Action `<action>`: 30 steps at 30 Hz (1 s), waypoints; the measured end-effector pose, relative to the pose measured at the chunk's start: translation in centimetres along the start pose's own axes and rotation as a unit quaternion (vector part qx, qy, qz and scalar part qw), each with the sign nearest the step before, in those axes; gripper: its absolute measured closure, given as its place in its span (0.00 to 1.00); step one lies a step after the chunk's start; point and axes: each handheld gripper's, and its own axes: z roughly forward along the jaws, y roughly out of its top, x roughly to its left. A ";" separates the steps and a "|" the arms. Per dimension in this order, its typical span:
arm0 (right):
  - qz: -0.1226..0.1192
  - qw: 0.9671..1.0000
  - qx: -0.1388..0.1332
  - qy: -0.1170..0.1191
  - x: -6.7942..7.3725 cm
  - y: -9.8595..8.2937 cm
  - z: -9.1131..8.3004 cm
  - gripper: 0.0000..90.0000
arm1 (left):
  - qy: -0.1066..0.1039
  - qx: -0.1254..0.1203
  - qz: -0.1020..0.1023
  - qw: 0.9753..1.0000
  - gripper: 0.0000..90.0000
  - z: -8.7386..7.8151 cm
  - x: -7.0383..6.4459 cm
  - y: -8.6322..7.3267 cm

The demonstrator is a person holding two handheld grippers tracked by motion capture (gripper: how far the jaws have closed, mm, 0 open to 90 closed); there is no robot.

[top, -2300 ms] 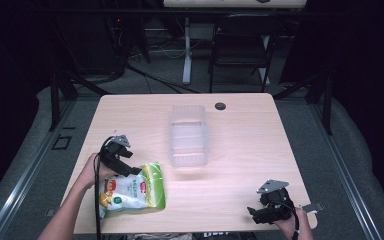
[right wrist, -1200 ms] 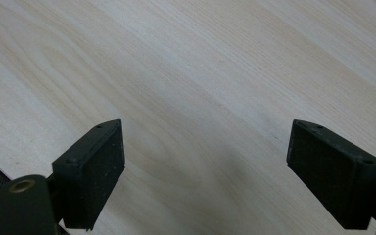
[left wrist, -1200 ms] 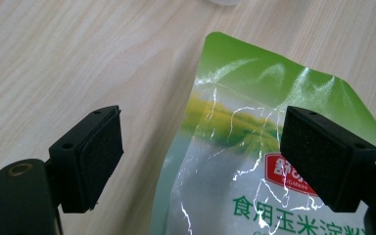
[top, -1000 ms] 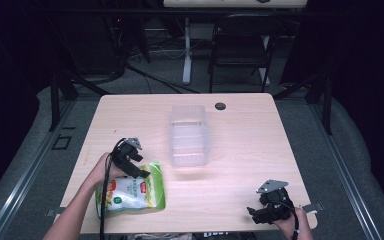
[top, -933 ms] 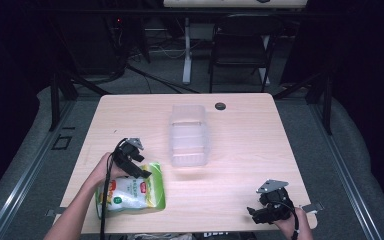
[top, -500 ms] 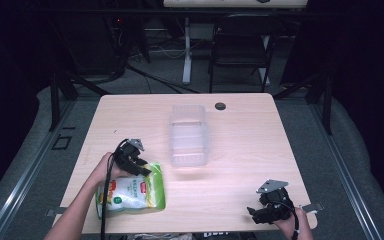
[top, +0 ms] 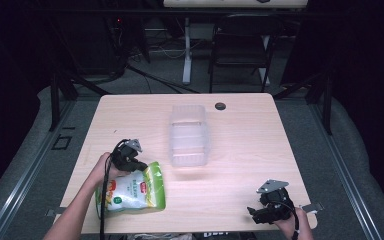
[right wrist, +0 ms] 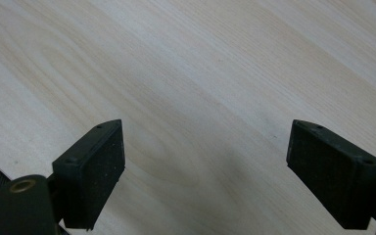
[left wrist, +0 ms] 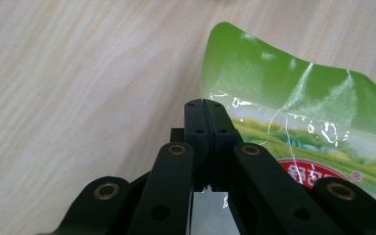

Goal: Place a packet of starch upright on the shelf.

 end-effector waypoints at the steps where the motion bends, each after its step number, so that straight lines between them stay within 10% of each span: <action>1: -0.001 1.000 0.001 0.000 0.0 0.0 0.0 0.15 | 0.002 -0.003 -0.001 1.000 1.00 -0.1 0.1 -0.1; 13: -0.002 1.000 0.002 0.000 0.0 0.0 0.0 0.15 | 0.035 -0.015 -0.036 0.999 1.00 -1.0 1.0 -1.0; 30: 0.000 1.000 -0.001 -0.001 0.0 0.0 -0.1 0.15 | 0.100 -0.018 -0.125 0.987 1.00 -2.6 2.9 -3.2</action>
